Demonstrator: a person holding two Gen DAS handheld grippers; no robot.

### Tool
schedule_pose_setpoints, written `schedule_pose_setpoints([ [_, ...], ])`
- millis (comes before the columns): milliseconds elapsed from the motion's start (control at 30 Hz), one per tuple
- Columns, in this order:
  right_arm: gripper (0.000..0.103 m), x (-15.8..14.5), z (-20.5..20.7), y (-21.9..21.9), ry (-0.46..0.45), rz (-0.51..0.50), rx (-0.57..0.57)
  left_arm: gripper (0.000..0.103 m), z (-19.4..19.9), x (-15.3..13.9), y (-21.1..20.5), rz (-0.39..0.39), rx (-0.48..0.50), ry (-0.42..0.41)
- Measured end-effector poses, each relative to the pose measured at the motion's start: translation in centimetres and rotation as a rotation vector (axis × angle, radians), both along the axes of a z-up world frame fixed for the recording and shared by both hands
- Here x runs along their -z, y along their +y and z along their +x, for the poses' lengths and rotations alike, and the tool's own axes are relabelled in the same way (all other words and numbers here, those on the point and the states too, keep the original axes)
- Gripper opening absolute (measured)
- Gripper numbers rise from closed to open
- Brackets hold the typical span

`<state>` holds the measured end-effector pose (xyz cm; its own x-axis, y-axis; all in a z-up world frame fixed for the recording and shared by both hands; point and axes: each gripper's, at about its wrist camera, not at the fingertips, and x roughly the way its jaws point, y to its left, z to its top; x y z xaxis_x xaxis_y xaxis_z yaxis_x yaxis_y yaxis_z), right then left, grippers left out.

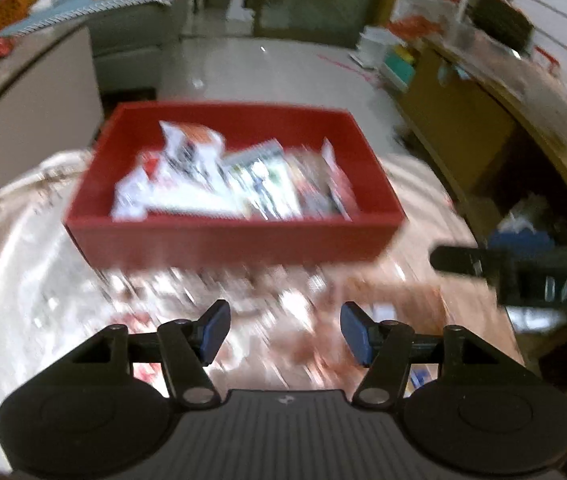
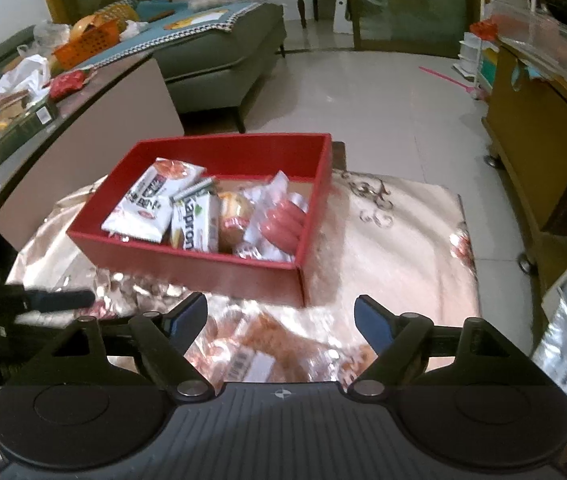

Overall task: Organize snacks
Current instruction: 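Withdraw both open tools from the box toward the remaining snacks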

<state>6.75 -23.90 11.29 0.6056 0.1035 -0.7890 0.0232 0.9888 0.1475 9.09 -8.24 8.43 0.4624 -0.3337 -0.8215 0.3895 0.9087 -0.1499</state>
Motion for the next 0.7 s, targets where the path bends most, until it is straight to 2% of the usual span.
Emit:
schedule_pose_setpoints([
  [233, 0.087, -0.4, -2.6, -1.5, -0.001, 0.027, -0.005, 0.054, -4.0, 2.3, -3.1, 0.049, 0.079, 0.071],
  [433, 0.087, -0.1, -4.4, -3.5, 0.010, 0.049, 0.007, 0.054, -6.2, 3.9, -5.5, 0.035, 0.088, 0.158],
  [467, 0.087, -0.1, -4.7, -3.8, 0.013, 0.052, 0.008, 0.056, -6.3, 4.0, -5.9, 0.035, 0.084, 0.166],
  [567, 0.088, 0.2, -5.4, -4.4, 0.023, 0.062, 0.007, 0.070, -6.6, 4.5, -6.8, 0.038, 0.044, 0.172],
  [700, 0.088, 0.4, -5.7, -4.6, 0.034, 0.076, -0.010, 0.081, -6.6, 5.3, -8.1, 0.067, 0.006, 0.160],
])
